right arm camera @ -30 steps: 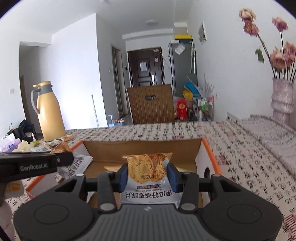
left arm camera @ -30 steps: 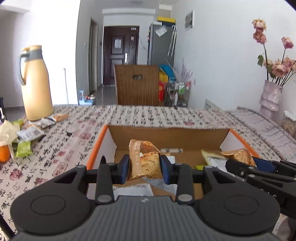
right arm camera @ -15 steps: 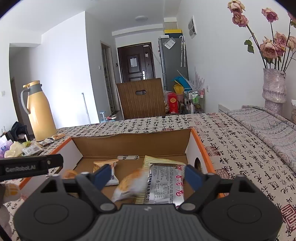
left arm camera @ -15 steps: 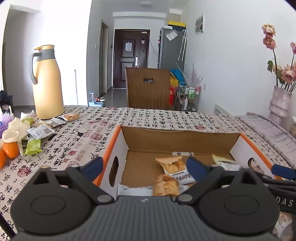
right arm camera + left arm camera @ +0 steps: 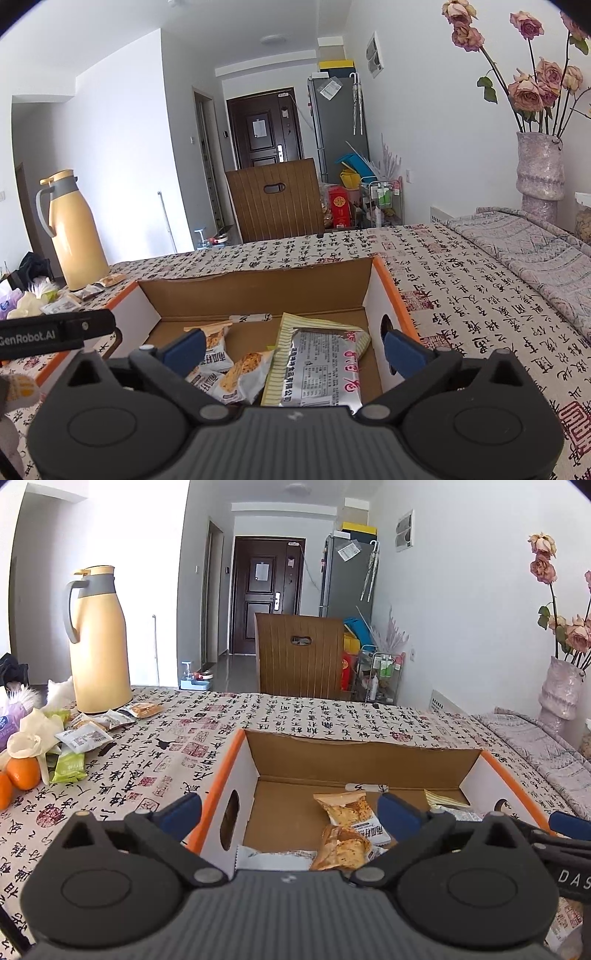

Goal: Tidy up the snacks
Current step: 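Move both grippers back over the snack pile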

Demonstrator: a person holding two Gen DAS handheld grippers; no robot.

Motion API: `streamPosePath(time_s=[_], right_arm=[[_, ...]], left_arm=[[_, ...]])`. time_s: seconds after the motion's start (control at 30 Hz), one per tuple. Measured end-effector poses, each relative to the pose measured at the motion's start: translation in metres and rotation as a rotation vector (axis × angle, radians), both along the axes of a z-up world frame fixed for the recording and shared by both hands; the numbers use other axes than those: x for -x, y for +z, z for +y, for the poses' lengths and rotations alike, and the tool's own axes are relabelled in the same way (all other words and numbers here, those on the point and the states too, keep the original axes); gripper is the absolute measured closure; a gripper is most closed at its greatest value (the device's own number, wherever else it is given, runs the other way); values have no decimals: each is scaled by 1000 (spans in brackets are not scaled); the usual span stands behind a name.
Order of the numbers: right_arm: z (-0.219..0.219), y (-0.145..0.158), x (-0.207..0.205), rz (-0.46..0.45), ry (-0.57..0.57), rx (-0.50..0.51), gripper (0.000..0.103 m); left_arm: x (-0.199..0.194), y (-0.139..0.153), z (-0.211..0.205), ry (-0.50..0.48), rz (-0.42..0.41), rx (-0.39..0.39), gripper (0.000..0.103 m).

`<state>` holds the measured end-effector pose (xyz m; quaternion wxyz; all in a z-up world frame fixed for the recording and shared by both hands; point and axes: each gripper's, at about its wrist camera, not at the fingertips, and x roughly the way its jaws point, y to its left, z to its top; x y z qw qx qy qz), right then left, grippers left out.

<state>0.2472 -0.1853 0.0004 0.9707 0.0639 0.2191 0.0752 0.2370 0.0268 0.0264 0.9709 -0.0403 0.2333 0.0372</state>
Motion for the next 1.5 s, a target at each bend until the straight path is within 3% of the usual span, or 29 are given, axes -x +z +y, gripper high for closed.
streamPosePath(time_s=[0.7,1.5], right_arm=[[-13,25,61,-26,10,12,0],[-10,1,149,83,75,38,0]], left_arm=[[61,20,0,-11,-8,-6,0],[149,-20,12,-42,83,-2,0]])
